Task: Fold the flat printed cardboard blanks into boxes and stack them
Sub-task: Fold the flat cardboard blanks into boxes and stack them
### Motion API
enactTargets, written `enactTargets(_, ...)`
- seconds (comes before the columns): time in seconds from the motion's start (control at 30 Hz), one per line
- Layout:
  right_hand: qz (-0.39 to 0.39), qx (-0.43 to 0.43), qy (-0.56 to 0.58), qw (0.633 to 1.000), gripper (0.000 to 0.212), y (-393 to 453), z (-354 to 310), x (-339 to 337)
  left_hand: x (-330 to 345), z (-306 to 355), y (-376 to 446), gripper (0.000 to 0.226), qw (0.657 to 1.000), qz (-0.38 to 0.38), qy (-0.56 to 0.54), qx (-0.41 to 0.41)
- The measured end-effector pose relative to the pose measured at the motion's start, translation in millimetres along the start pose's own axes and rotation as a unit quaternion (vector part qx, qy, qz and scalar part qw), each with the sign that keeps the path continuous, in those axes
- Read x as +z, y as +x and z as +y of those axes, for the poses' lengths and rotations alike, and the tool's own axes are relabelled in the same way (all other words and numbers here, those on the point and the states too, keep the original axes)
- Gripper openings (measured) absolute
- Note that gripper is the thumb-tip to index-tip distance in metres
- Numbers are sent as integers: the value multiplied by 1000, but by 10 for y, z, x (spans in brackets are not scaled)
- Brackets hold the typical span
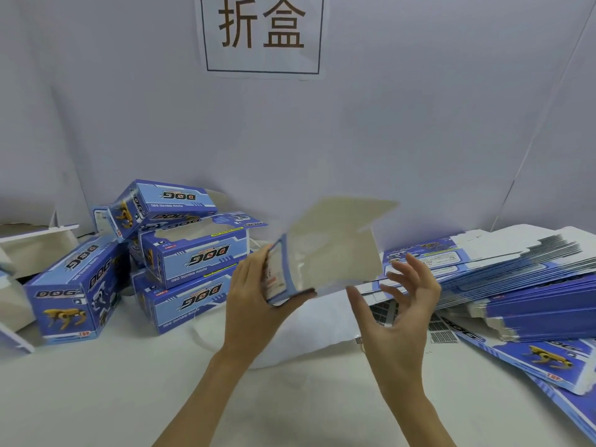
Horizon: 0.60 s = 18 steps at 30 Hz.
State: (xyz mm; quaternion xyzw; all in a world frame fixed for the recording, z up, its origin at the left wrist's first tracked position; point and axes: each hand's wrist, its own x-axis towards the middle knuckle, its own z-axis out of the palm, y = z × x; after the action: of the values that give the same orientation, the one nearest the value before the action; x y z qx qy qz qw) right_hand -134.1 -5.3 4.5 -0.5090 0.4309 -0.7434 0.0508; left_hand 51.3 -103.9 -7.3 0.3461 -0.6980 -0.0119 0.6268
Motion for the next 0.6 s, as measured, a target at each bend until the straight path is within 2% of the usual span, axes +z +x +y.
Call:
enactTargets(0.07,-73,32,-2,997,93,46,33,-41,-52,81,34,84,989,-4,-97,-108)
enactTargets(0.1,-125,40,-14,991,95,53,45,-53,-71,111,55,76,977,-10,-146,-154)
enactTargets(0.2,-235,50,0,971,95,40,49,-48,-83,126,57,32,938,-27,-259,-229)
enactTargets(0.23,-255,62,31,964,94,36,41,-45,-86,117,61,34,923,-33,-289,-252)
enactTargets(0.37,-292,109,83,946,87,24,-40,-19,-76,73,81,90,880,-76,-310,-353)
enactTargets(0.47,-279,120,79,949,84,-4,-56,1,-76,71,104,114,860,-104,-322,-382)
enactTargets(0.53,-268,131,84,951,84,-29,-54,31,-80,94,109,134,840,-97,-346,-406)
enactTargets(0.6,-260,132,91,952,82,-65,-48,70,-87,106,111,136,834,-82,-364,-406)
